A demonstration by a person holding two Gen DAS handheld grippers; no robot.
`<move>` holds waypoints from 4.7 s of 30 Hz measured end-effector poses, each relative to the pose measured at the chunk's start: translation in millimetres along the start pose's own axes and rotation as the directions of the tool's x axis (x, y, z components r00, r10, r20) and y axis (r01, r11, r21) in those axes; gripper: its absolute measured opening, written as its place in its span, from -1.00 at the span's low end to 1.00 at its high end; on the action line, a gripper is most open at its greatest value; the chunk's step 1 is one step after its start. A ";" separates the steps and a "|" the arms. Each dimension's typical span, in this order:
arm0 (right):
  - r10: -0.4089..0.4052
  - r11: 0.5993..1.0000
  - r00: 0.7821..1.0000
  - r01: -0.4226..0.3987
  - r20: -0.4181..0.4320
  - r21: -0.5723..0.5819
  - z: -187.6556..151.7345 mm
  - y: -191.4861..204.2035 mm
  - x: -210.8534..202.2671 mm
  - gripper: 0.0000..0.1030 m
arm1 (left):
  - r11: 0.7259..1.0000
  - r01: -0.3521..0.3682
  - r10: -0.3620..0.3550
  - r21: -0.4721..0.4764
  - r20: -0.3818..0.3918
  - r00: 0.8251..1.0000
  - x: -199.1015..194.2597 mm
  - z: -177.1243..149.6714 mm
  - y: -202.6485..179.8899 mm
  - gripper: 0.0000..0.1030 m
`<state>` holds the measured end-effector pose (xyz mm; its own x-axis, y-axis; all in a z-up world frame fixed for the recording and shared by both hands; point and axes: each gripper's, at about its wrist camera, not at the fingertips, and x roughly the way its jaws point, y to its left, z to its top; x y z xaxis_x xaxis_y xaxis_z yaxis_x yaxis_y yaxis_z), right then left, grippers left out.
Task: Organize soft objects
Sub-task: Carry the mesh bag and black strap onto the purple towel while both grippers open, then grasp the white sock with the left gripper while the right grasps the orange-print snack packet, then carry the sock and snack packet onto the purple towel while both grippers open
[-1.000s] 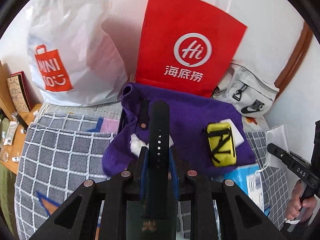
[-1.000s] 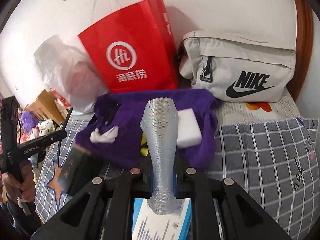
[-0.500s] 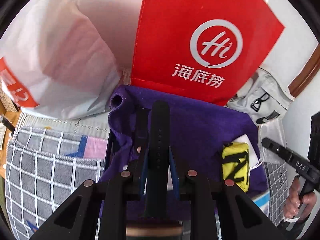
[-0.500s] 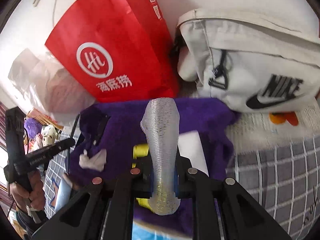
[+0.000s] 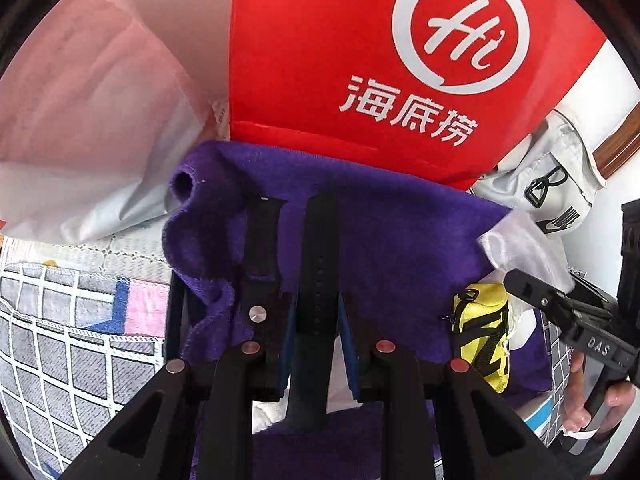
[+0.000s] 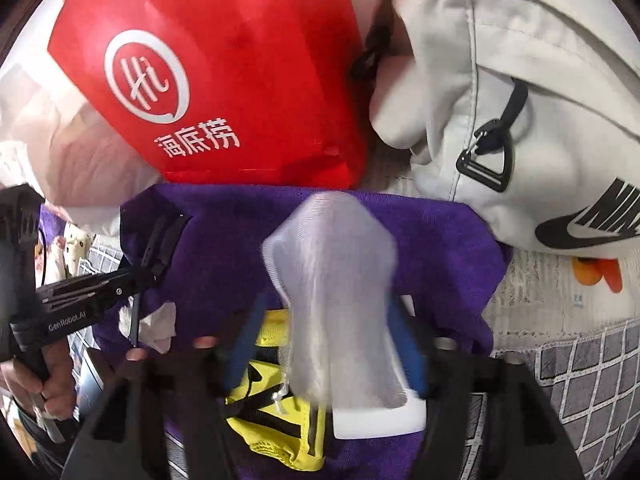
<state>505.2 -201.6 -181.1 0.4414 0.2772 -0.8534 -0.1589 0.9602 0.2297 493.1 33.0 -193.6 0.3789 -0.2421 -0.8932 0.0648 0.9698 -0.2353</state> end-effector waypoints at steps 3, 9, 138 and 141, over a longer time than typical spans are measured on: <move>-0.007 1.000 1.000 0.007 0.000 0.001 -2.4 -1.7 -4.0 0.41 | 1.000 -0.002 0.002 0.013 -0.015 1.000 4.3 0.1 -5.7 -0.53; 0.012 1.000 1.000 -0.012 0.010 0.007 -12.5 -3.2 -19.0 0.49 | 0.998 -0.054 0.054 0.043 0.000 0.999 -0.9 -7.6 -16.2 -0.03; -0.006 1.000 0.999 0.007 0.037 -0.016 -334.0 62.0 -130.6 -0.90 | 0.977 -0.159 0.154 0.143 0.044 0.987 -106.9 -289.0 23.7 -0.27; 0.002 0.999 0.998 0.000 0.059 -0.034 -331.2 67.7 -139.3 -0.90 | 0.990 -0.101 0.098 0.096 0.039 0.994 -113.3 -284.5 31.9 -0.63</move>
<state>140.4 -186.5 -201.7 0.4923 0.2806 -0.8240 -0.1889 0.9585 0.2136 189.6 82.5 -209.0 0.4194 -0.1444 -0.8962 0.1148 0.9878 -0.1054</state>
